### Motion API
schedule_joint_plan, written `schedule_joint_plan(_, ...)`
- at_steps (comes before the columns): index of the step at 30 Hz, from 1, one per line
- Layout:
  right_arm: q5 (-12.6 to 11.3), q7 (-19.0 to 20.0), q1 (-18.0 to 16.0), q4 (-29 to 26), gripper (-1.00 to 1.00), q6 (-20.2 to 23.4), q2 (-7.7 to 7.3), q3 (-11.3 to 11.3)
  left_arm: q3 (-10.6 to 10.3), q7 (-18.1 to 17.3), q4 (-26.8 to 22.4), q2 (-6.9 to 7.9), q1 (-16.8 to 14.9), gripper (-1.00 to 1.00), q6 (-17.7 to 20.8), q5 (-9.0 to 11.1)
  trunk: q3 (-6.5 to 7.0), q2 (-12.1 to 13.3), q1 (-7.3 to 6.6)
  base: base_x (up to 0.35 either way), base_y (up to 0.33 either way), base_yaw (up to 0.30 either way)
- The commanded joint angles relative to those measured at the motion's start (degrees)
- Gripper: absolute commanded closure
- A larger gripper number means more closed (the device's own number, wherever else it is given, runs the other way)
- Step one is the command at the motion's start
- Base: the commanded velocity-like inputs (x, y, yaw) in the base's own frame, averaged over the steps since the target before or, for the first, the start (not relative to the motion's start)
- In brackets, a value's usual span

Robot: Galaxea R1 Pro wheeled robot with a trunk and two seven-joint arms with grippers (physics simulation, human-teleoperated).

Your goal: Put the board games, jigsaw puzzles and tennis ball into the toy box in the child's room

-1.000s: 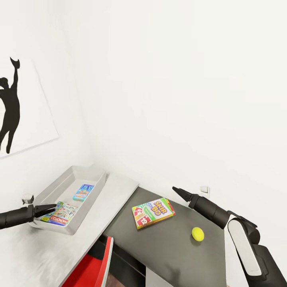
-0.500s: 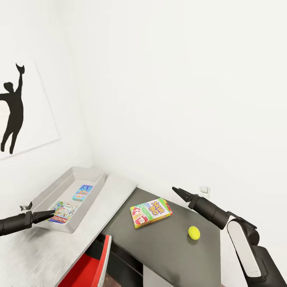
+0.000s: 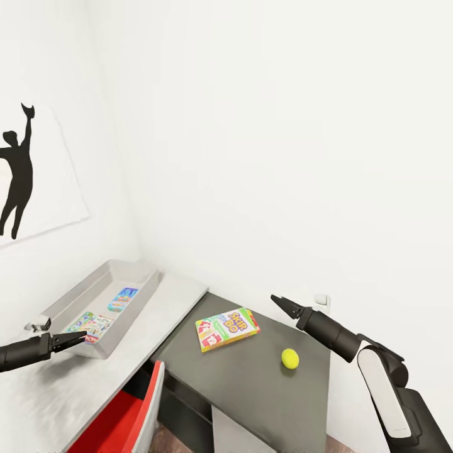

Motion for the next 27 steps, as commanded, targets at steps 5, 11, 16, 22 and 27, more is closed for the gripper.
schedule_joint_plan(5,-0.3,0.0,-0.1,0.0,-1.00,0.4,0.02,0.0,0.5,-0.2,0.1,-0.03,-0.1,-1.00,0.6,-0.6,-0.13,-0.1,0.04,-0.010,-0.016,0.000)
schedule_joint_plan(11,-0.2,0.0,-0.1,0.0,-1.00,0.1,0.13,0.0,0.5,-0.2,0.0,-0.13,-0.1,-1.00,0.5,-0.6,0.09,-0.1,0.04,-0.003,-0.004,0.047)
schedule_joint_plan(16,-0.3,0.0,0.0,0.0,-1.00,-1.4,0.15,0.0,0.5,-0.2,0.0,-0.21,-0.1,-1.00,0.4,-0.6,0.47,-0.1,0.04,-0.001,-0.001,0.083)
schedule_joint_plan(22,-0.3,0.7,0.1,0.0,-1.00,-2.5,-0.03,0.0,0.5,-0.2,0.0,-0.25,-0.1,-1.00,0.4,-0.6,0.99,-0.1,0.04,-0.008,0.000,0.079)
schedule_joint_plan(27,-0.3,1.4,0.1,0.0,-1.00,-2.8,-0.06,0.0,0.5,-0.2,0.0,-0.25,-0.1,-1.00,0.3,-0.6,1.43,-0.1,0.04,-0.066,0.000,0.076)
